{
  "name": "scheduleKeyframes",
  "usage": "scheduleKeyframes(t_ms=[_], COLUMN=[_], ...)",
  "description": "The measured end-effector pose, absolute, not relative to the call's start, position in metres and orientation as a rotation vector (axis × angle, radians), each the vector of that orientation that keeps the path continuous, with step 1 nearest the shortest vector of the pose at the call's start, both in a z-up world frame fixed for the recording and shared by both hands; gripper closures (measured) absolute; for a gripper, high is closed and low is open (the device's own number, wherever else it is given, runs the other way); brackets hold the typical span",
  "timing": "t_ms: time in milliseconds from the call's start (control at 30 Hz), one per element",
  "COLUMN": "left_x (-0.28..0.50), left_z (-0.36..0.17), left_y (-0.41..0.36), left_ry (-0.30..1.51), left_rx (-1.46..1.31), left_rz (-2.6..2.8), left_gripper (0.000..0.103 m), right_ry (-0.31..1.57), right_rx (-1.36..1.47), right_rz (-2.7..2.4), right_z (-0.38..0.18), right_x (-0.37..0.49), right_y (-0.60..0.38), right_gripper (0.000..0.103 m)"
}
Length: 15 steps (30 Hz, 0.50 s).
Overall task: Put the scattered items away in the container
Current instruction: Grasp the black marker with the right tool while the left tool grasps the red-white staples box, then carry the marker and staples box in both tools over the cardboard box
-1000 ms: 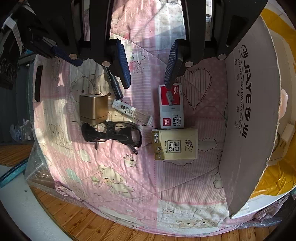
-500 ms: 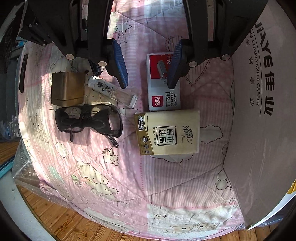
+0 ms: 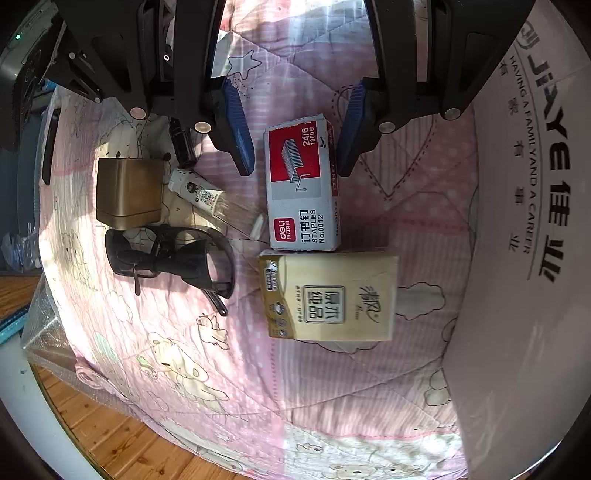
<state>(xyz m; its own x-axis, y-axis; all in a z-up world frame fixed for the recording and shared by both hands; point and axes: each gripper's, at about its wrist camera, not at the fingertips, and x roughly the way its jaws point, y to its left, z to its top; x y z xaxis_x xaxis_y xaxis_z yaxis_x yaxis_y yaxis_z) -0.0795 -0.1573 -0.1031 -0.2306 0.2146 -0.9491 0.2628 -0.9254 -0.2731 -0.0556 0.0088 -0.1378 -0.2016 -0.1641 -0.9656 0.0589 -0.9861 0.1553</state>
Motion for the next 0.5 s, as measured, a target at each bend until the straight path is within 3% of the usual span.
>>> scheduleKeyframes(t_ms=[167,500], left_x=[-0.079,-0.079], left_z=[-0.105,-0.077], left_y=[-0.148,-0.156], left_ry=[0.457,0.492], left_rx=[1.905,1.887], left_rz=[-2.408,-2.487], left_gripper=[0.063,0.064], right_ry=[-0.166,-0.534], right_rx=[1.895,1.895], right_rz=[-2.350,-2.276], right_z=[-0.134,-0.122], right_x=[-0.052,-0.038], right_y=[0.015,0.040], right_gripper=[0.089,0.089])
